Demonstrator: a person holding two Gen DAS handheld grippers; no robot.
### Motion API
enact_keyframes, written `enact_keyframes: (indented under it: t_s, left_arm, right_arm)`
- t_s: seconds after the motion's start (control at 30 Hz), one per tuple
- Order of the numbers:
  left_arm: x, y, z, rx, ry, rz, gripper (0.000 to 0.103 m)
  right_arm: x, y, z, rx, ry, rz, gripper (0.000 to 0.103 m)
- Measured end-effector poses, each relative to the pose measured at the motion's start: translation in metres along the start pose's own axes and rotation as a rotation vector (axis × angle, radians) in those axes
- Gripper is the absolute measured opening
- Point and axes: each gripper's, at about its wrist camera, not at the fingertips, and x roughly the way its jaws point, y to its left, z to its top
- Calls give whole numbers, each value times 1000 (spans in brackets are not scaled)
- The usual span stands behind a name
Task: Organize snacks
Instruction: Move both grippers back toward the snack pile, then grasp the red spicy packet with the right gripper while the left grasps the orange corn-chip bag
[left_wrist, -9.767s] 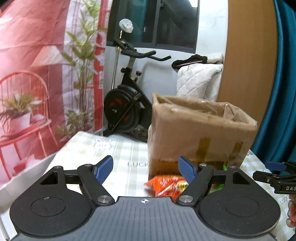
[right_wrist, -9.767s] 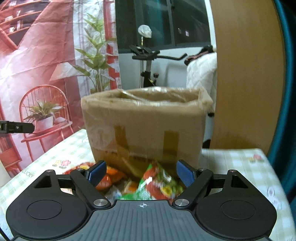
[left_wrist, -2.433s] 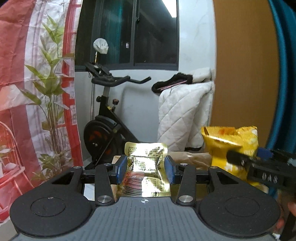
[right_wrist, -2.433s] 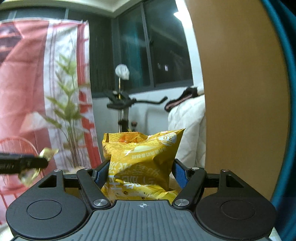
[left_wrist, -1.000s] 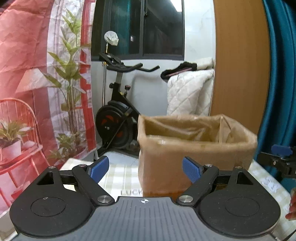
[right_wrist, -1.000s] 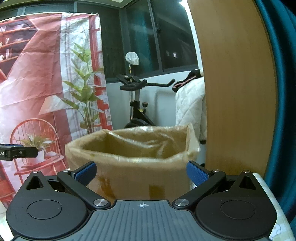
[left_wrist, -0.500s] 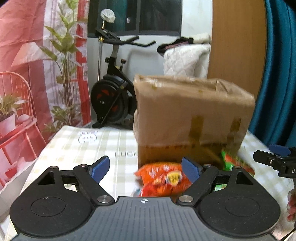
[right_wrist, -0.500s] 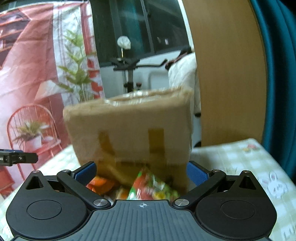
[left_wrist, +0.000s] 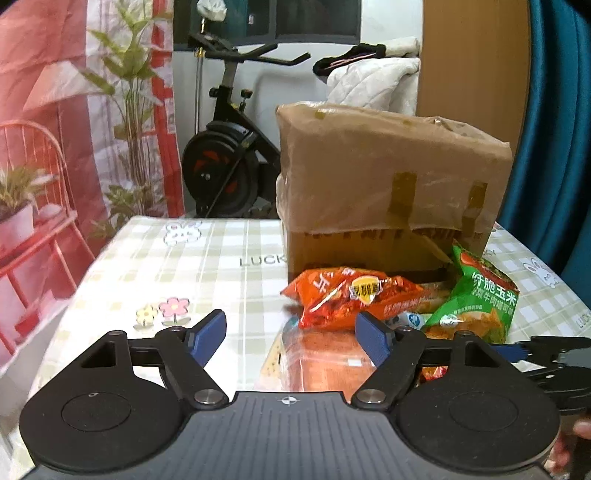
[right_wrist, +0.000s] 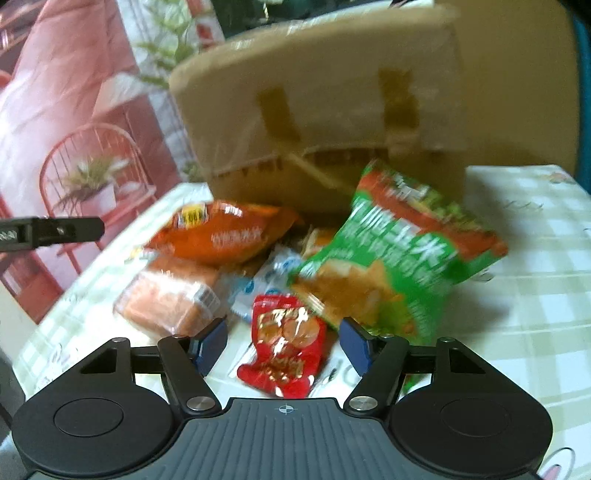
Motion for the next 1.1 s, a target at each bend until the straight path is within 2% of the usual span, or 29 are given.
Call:
enact_keyframes:
  t_s: [0.13,0.4,0.53,0.7,0.83,0.87,0.93,1.1]
  left_arm:
    - [4,-2,-5,-11,11,-4,79]
    - [12,-2,-15,-24,36,-4,79]
    - [14,-5,-22,-15,47,-7,78]
    - [17,-8,-26,-21,59,-15,78]
    - [19,-10,-26,-23,63,-16,78]
    - [19,-10,-26,-24,63,-15,78]
    - [20,-10,-26,-28,64,-17,78]
    - [18,-12,-26,-28,66,-19,77]
  right_arm:
    - [20,2,6,0,44,-14,65]
    - [35,22,5,-151,84,-80,64]
    - [26,27,1,-138,71,-50,61]
    - [36,17,0,-91,119,-53,62]
    - [40,18,-3,-130,122,-62,62]
    - [42,20,-3,-133,122,-62,61]
    - [42,20,-3,-142,117,-64,49]
    - [32,19,-3,-137,97,-33,46]
